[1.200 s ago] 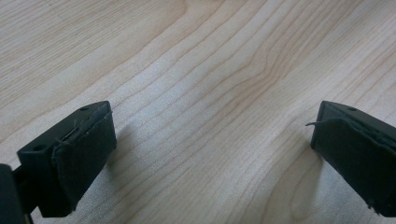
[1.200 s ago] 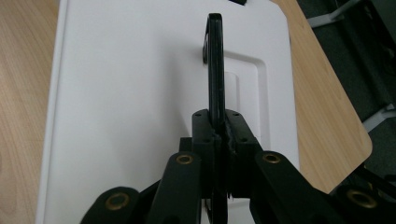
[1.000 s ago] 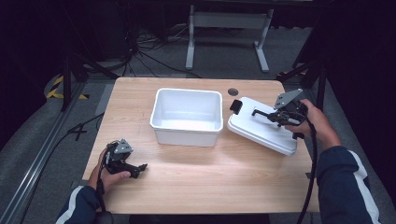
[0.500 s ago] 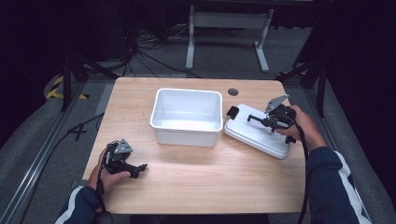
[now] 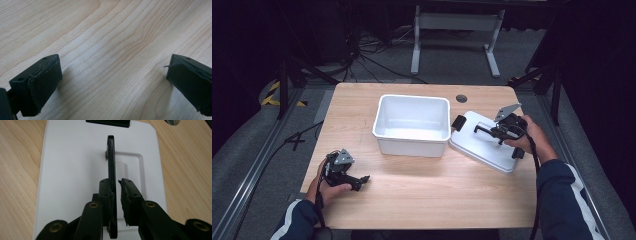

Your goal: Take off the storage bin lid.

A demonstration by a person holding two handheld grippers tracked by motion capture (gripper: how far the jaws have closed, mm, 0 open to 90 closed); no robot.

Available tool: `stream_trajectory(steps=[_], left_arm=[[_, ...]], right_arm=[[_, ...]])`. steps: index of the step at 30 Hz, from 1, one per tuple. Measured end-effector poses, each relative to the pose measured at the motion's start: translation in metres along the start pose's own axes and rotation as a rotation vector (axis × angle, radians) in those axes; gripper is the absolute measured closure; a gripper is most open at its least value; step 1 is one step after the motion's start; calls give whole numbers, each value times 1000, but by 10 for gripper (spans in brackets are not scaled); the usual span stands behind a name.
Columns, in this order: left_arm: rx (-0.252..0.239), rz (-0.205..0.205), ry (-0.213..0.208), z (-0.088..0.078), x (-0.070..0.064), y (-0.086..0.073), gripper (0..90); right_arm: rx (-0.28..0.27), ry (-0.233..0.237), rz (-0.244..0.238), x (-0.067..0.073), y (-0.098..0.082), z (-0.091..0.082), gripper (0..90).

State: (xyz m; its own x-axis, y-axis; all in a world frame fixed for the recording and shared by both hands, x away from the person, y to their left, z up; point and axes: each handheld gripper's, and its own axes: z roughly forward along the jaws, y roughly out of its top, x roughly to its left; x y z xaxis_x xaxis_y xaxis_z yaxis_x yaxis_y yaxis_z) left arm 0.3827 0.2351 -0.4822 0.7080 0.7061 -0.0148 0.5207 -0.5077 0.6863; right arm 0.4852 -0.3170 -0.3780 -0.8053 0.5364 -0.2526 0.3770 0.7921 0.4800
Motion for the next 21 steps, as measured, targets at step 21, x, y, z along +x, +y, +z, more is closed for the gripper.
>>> stream_trajectory(steps=[21], left_arm=[[1,2,-5,0,1,0,4]], right_arm=[[-101,-57,50,29,-7,-43,595]])
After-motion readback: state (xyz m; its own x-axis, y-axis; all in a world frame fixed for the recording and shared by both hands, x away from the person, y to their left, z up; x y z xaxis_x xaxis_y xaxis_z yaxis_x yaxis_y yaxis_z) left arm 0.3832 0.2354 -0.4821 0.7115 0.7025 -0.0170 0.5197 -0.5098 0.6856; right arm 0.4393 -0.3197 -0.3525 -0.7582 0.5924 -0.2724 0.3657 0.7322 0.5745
